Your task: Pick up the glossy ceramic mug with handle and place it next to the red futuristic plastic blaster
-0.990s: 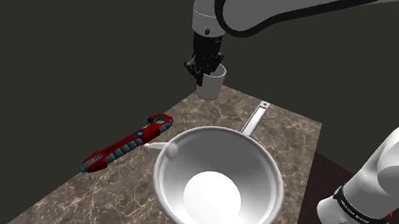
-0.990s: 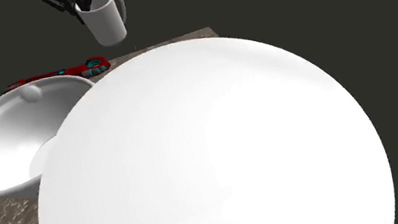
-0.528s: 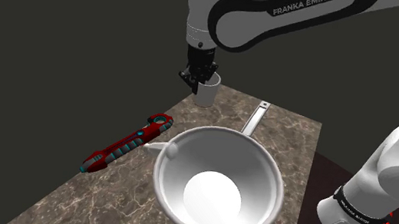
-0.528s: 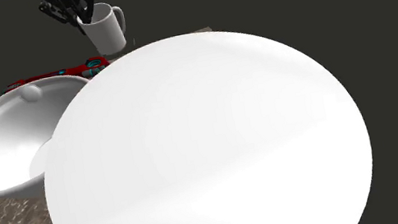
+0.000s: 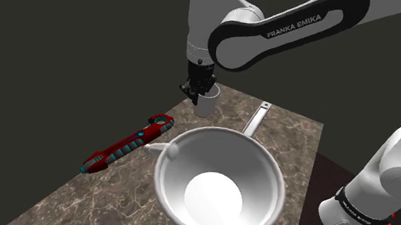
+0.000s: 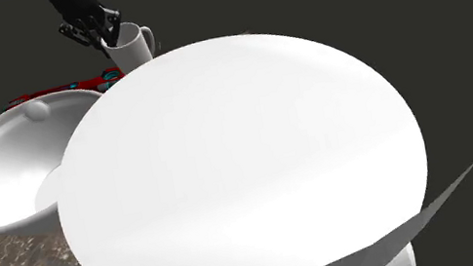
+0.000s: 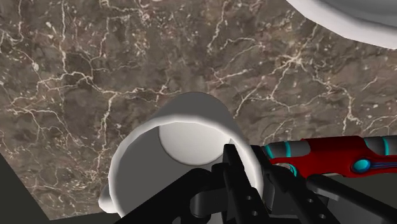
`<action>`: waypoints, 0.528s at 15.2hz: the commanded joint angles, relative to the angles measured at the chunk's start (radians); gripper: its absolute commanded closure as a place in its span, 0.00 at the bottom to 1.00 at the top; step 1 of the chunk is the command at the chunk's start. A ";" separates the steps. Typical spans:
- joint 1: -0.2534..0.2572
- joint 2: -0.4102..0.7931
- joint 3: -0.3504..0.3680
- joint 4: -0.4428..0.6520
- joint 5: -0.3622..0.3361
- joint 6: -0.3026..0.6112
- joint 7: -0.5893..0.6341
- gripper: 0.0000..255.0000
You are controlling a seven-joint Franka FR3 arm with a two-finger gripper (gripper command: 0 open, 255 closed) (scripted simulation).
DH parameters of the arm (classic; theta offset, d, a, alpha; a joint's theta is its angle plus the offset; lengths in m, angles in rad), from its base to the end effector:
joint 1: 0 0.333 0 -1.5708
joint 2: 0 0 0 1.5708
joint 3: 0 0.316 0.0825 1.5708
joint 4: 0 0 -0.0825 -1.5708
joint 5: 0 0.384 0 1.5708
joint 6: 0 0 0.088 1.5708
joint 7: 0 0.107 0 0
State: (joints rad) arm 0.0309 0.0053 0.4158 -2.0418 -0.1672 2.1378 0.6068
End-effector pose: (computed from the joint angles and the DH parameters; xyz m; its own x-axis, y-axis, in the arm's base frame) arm 0.5090 0.2356 0.4480 0.9858 -0.0702 0.1526 -0.0819 -0.9941 0.0716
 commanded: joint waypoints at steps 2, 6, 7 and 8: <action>0.000 0.014 -0.001 -0.027 -0.011 0.040 0.011 1.00; 0.000 0.037 -0.001 -0.057 -0.030 0.089 0.028 1.00; 0.000 0.043 -0.001 -0.064 -0.035 0.101 0.033 1.00; 0.001 0.050 -0.002 -0.071 -0.040 0.114 0.038 1.00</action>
State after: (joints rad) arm 0.0317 0.0506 0.4145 -2.1026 -0.2028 2.2368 0.6401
